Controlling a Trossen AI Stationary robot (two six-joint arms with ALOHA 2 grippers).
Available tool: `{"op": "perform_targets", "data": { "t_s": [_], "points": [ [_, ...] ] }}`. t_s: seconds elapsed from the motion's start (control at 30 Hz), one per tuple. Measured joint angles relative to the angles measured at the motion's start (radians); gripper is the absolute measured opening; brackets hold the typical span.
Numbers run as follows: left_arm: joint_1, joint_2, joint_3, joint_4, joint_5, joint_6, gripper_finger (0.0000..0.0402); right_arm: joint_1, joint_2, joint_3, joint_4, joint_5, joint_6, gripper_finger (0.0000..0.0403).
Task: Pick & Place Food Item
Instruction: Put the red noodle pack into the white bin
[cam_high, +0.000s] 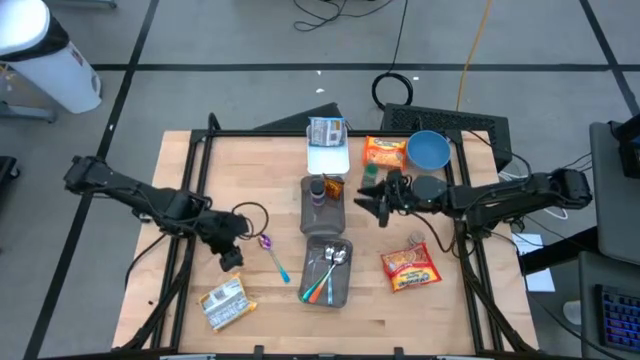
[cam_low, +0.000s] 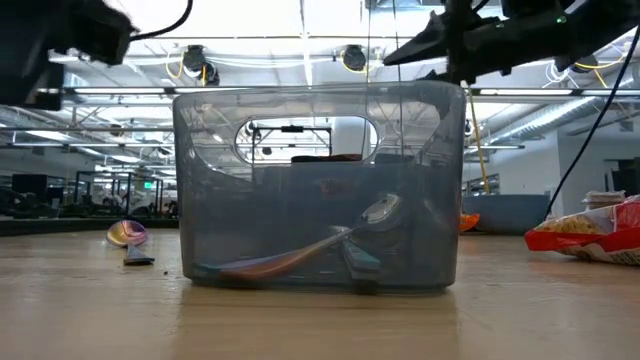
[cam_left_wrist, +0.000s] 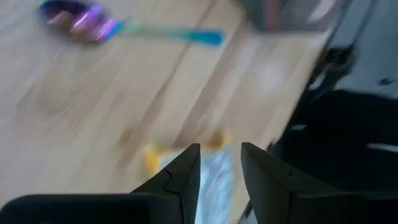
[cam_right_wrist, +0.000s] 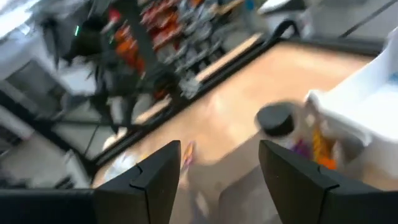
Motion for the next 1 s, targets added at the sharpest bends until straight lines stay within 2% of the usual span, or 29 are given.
{"op": "perform_targets", "data": {
  "t_s": [0.07,0.17,0.3,0.4,0.6,0.8,1.0],
  "points": [
    [0.0,0.017,0.0,0.081,-0.02,-0.015,0.0122,0.0,-0.051,0.007,-0.073,-0.058,0.012,0.021],
    [0.001,0.042,0.0,0.22,-0.049,-0.047,0.0122,0.0,-0.169,0.07,-0.355,-0.127,0.017,0.021],
    [0.001,0.072,0.0,0.371,-0.1,-0.063,0.0122,0.007,-0.319,0.181,-0.833,-0.123,0.043,0.021],
    [0.003,0.096,0.0,0.439,-0.141,-0.093,0.0122,0.008,-0.416,0.215,-1.028,-0.141,0.181,0.021],
    [-0.006,0.155,0.0,0.55,-0.195,-0.141,0.0122,0.08,-0.582,0.215,-1.284,-0.315,0.526,0.021],
    [-0.006,0.229,0.0,0.656,-0.203,-0.168,0.0122,0.235,-0.666,0.215,-1.473,-0.31,0.719,0.021],
    [-0.006,0.306,0.001,0.758,-0.203,-0.191,0.0122,0.38,-0.598,0.215,-1.545,-0.281,0.76,0.021]
  ]
}}
